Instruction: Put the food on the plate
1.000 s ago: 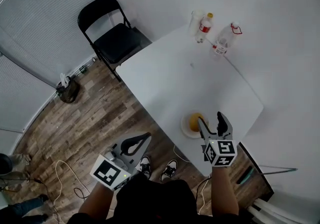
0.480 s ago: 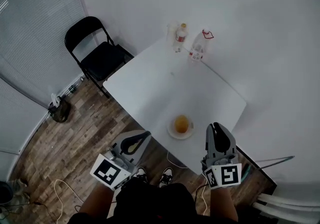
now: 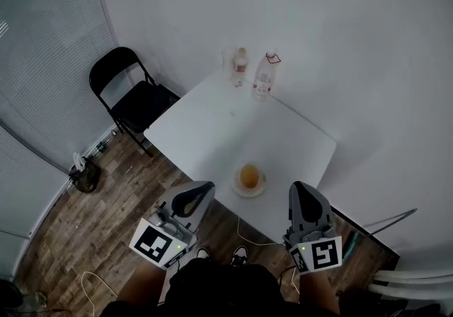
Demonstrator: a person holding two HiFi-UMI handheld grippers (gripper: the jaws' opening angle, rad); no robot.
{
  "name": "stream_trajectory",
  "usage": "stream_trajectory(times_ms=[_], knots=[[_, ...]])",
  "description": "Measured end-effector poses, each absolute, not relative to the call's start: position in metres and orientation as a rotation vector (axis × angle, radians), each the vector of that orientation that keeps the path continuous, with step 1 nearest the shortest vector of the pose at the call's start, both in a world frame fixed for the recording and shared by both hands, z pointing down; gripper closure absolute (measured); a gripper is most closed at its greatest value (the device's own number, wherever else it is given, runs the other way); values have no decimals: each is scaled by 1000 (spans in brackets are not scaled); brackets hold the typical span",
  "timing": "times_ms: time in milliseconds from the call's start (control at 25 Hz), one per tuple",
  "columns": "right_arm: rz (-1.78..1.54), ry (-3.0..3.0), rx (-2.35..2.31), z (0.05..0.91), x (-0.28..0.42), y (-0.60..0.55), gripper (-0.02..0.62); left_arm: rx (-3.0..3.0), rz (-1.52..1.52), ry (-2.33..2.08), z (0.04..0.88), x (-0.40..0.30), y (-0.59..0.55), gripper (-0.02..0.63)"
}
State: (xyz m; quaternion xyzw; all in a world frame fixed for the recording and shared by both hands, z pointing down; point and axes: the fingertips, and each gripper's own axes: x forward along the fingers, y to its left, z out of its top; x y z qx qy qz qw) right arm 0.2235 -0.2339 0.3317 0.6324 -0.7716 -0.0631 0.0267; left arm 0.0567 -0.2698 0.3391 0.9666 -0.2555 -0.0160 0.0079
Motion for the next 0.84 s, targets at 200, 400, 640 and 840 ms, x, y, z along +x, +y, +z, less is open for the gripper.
stream_trajectory(times_ms=[200,400,640,840], knots=[[-187,-2394,1960,326,226,-220,574,3037,-70,-809,329,53,-259,583],[-193,-2405,1933,321,222,-215,574,3044,-71,-807,324,52,-253,583],[-203,-2418,1904,318,217,-216,573,3046,-70,-803,322,52,-251,583],[-199,-2424,1893,319,215,-216,574,3048,-69,-800,323,51,-249,583]])
